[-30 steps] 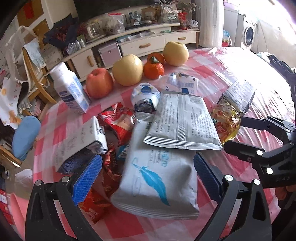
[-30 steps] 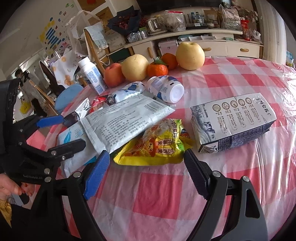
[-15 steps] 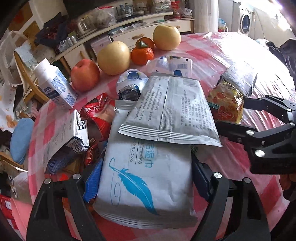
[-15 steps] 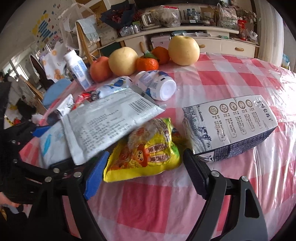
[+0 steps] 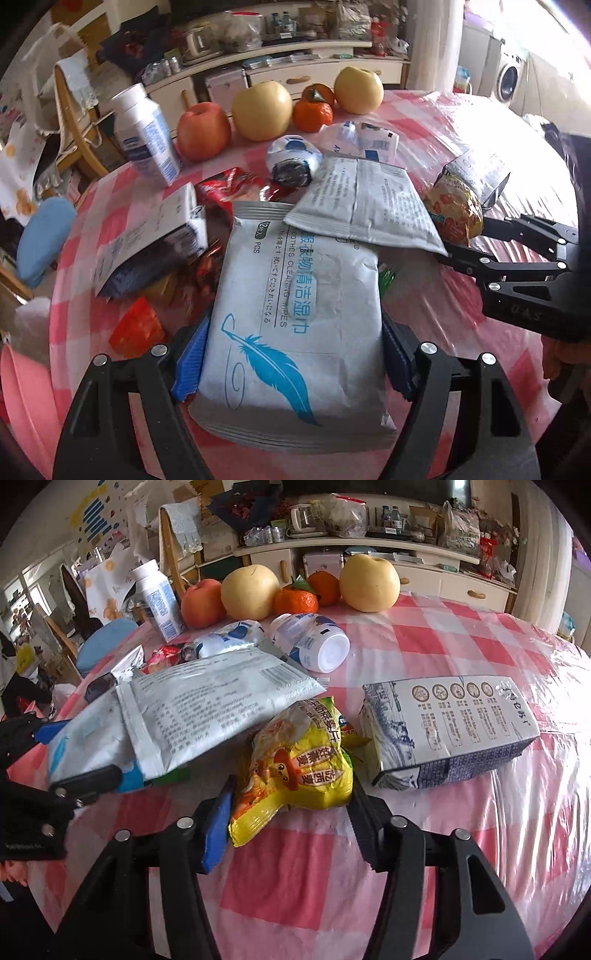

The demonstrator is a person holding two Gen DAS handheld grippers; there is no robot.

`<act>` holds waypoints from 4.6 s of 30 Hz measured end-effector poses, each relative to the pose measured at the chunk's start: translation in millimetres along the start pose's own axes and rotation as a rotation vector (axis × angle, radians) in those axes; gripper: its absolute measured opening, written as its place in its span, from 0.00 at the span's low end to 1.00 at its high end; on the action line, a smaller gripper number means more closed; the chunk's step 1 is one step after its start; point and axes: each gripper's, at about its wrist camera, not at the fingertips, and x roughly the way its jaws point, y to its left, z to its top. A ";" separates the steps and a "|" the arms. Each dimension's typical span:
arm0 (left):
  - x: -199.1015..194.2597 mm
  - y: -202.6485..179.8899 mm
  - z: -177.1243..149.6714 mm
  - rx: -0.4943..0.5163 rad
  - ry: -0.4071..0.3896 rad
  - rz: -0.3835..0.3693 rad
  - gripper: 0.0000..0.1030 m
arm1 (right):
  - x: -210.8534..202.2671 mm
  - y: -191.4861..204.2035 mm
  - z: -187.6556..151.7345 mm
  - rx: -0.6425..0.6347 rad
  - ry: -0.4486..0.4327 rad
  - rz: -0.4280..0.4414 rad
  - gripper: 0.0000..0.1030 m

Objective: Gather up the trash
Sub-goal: 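Carry both items to the pink bucket and open both tools to drop them, then move both open tools back over the table items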

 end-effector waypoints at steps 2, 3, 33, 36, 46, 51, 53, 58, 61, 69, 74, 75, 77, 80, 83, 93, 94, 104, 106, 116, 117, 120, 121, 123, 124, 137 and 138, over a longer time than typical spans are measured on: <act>-8.2 3.8 -6.1 -0.015 -0.012 -0.011 0.76 | -2.9 1.3 -3.2 -0.003 0.000 0.001 0.54; -11.3 5.0 -8.4 -0.017 -0.017 -0.011 0.76 | -4.0 1.9 -4.3 -0.004 0.000 0.001 0.53; -131.0 184.7 -91.9 -0.404 -0.240 0.112 0.77 | -65.0 192.2 -18.0 -0.201 -0.069 0.295 0.51; -138.3 223.6 -108.0 -0.512 -0.249 0.154 0.77 | -61.2 240.0 -8.0 -0.260 -0.064 0.360 0.51; -145.2 333.7 -164.5 -0.839 -0.219 0.363 0.78 | -35.6 407.1 30.5 -0.494 -0.059 0.482 0.52; -146.1 371.8 -190.2 -0.971 -0.208 0.411 0.82 | -8.9 453.9 35.3 -0.562 -0.043 0.470 0.61; -148.6 378.4 -196.7 -1.000 -0.226 0.442 0.87 | 0.3 458.0 33.9 -0.546 -0.043 0.464 0.73; -152.3 374.4 -194.9 -0.986 -0.299 0.417 0.87 | 2.9 429.6 28.3 -0.408 -0.052 0.464 0.85; -153.6 364.2 -184.7 -0.952 -0.329 0.399 0.87 | 1.8 401.7 21.4 -0.363 -0.060 0.422 0.87; -152.7 324.9 -149.5 -0.815 -0.322 0.380 0.87 | -7.8 336.3 3.3 -0.292 -0.095 0.343 0.93; -148.3 294.5 -126.6 -0.688 -0.275 0.398 0.87 | -26.2 309.6 -11.4 -0.302 -0.122 0.327 0.96; -146.8 287.6 -120.9 -0.665 -0.270 0.403 0.87 | -30.1 307.0 -14.4 -0.312 -0.119 0.326 0.96; -147.6 276.3 -115.4 -0.633 -0.277 0.407 0.87 | -36.0 300.9 -21.0 -0.330 -0.119 0.311 0.96; -149.8 260.6 -106.3 -0.590 -0.296 0.390 0.87 | -41.8 292.7 -30.3 -0.354 -0.121 0.280 0.96; -152.7 246.6 -96.9 -0.565 -0.312 0.370 0.87 | -46.8 281.6 -38.3 -0.357 -0.121 0.249 0.96; -159.8 208.4 -74.8 -0.511 -0.387 0.339 0.87 | -63.6 245.9 -43.0 -0.293 -0.133 0.249 0.96; -159.7 203.7 -72.4 -0.500 -0.390 0.341 0.87 | -64.3 244.6 -43.1 -0.290 -0.135 0.250 0.96; -145.5 162.8 -49.8 -0.399 -0.378 0.338 0.89 | -60.8 220.4 -45.9 -0.254 -0.086 0.258 0.96; -143.1 152.9 -44.4 -0.378 -0.377 0.336 0.89 | -60.9 211.3 -44.7 -0.238 -0.078 0.255 0.96; -134.6 130.5 -30.1 -0.357 -0.370 0.269 0.89 | -79.0 148.5 -27.7 -0.092 -0.140 0.215 0.96; -132.7 126.9 -28.0 -0.351 -0.366 0.261 0.89 | -81.1 140.1 -26.2 -0.072 -0.147 0.214 0.96; -127.3 115.4 -22.7 -0.326 -0.356 0.246 0.89 | -84.9 115.9 -22.6 -0.023 -0.155 0.199 0.96; -126.1 112.4 -21.2 -0.319 -0.353 0.238 0.89 | -86.0 107.2 -21.9 -0.006 -0.161 0.190 0.96; -123.4 105.5 -17.6 -0.305 -0.349 0.220 0.89 | -87.8 90.4 -19.9 0.021 -0.170 0.171 0.96; -121.3 100.5 -14.6 -0.293 -0.347 0.210 0.89 | -88.4 84.7 -18.9 0.029 -0.174 0.164 0.96; -91.2 123.8 13.1 -0.400 -0.252 0.076 0.89 | -100.2 -14.2 -6.7 0.204 -0.215 0.080 0.96; -86.9 128.8 13.5 -0.418 -0.240 0.074 0.89 | -99.3 -19.8 -6.0 0.215 -0.214 0.069 0.96</act>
